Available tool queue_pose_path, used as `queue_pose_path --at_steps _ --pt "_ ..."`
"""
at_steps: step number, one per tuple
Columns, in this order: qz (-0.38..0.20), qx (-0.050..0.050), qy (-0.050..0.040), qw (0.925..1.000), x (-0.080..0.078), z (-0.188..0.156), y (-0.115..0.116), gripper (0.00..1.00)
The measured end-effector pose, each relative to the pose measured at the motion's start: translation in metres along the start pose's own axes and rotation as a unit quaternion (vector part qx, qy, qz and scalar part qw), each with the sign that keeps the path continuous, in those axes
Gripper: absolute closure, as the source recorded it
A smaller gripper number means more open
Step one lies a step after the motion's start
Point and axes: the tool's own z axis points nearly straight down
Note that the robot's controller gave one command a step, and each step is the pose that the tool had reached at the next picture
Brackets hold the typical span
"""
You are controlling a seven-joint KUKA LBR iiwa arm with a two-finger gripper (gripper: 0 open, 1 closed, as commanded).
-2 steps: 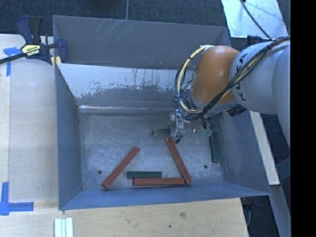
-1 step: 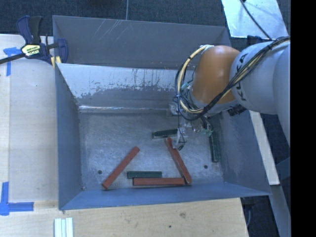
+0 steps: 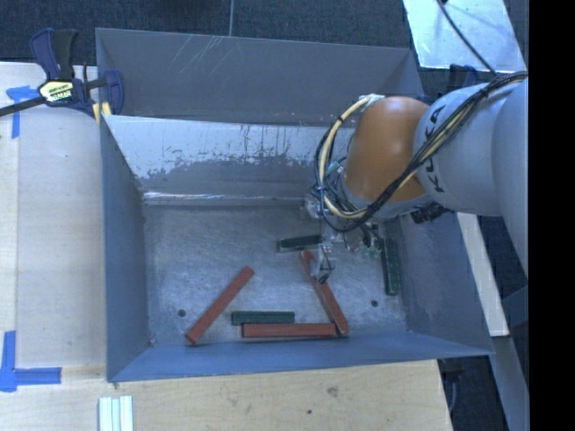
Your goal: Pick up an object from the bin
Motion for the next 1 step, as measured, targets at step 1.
queue_pose_path --at_steps 1 --pt "-0.001 0.000 -0.0040 1.0000 -0.0026 -0.0027 -0.0002 1.00"
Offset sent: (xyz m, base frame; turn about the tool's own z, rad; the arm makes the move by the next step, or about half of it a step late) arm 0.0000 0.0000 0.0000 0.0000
